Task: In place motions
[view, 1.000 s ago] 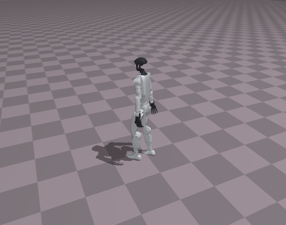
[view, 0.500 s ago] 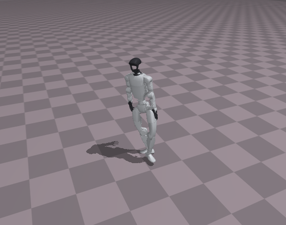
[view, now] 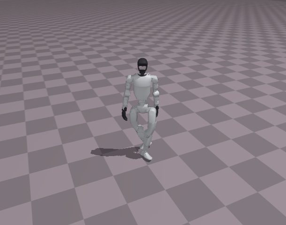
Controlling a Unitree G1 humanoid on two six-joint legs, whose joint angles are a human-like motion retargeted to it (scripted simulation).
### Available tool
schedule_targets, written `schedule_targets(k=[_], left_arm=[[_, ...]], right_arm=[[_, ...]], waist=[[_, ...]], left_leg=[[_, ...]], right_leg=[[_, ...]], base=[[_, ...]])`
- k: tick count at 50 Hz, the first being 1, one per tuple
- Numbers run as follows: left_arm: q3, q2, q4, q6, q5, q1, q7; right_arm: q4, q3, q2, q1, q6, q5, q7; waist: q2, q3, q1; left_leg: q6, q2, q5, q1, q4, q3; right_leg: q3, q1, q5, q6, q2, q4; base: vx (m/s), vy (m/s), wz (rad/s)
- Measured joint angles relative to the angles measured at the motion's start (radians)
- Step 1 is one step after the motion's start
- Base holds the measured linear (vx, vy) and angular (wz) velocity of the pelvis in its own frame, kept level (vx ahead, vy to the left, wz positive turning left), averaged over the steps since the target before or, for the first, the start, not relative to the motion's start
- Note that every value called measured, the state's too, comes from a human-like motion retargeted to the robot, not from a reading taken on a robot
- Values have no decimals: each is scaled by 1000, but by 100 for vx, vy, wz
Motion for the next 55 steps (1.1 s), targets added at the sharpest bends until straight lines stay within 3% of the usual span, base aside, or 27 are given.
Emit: schedule_targets(k=[5,8,10,13,21,25,29,32,40,51,55], left_arm=[[-68,7,-47,1,37,-53,-22],[-113,26,-76,-2,45,-112,-36],[-143,31,-97,-6,46,-141,-43],[-182,27,-130,-16,46,-168,-52],[-253,30,-138,-24,76,-214,-59],[-266,33,-104,-17,90,-213,-65],[-252,34,-80,3,135,-180,-60],[-221,11,-68,-10,107,-119,-16],[-42,-15,47,-3,-30,-65,-20],[-86,-23,-54,-11,29,-5,-45],[-95,-22,-84,-16,28,-10,-53]], right_arm=[[38,-35,12,38,9,54,0],[54,-42,21,34,14,63,2],[56,-37,20,36,18,53,11],[39,-25,10,41,23,21,16],[-18,-19,3,19,20,24,3],[-19,-22,9,18,19,54,3],[4,-49,22,22,33,42,36],[-5,-75,29,42,35,18,34],[-92,-17,17,6,2,25,3],[-35,-32,32,38,18,25,40],[-17,-35,22,53,25,-9,43]], waist=[[80,52,-90],[104,41,-94],[93,47,-88],[74,90,-99],[36,178,-210],[23,210,-186],[10,192,-95],[1,150,-19],[22,139,-116],[12,116,-91],[9,102,-96]], left_leg=[[27,53,-24,54,25,-177],[43,112,5,-20,33,-252],[50,101,2,-31,35,-285],[68,42,-21,9,36,-344],[95,-38,-1,32,57,-509],[75,-48,-1,79,67,-531],[53,-62,1,100,77,-567],[41,-66,0,101,76,-587],[23,-56,0,121,61,-618],[-49,-32,-40,94,164,-620],[-86,-21,-8,48,267,-630]], right_leg=[[172,37,90,-21,-39,245],[398,-160,13,0,-2,366],[542,-235,-16,0,31,374],[621,-231,-91,-1,-6,328],[976,-347,-366,-115,57,37],[854,-297,-349,-220,35,-100],[736,-218,-354,-168,2,-138],[725,-211,-371,-168,10,-145],[699,-177,-403,-157,34,-139],[718,-164,-400,-152,39,-144],[727,-179,-382,-149,29,-144]], base=[[25,7,214],[-4,-19,132],[10,-9,112],[25,11,145],[6,-10,171],[10,-15,85],[23,-15,51],[27,-14,25],[4,-9,38],[8,-6,-1],[5,0,-18]])
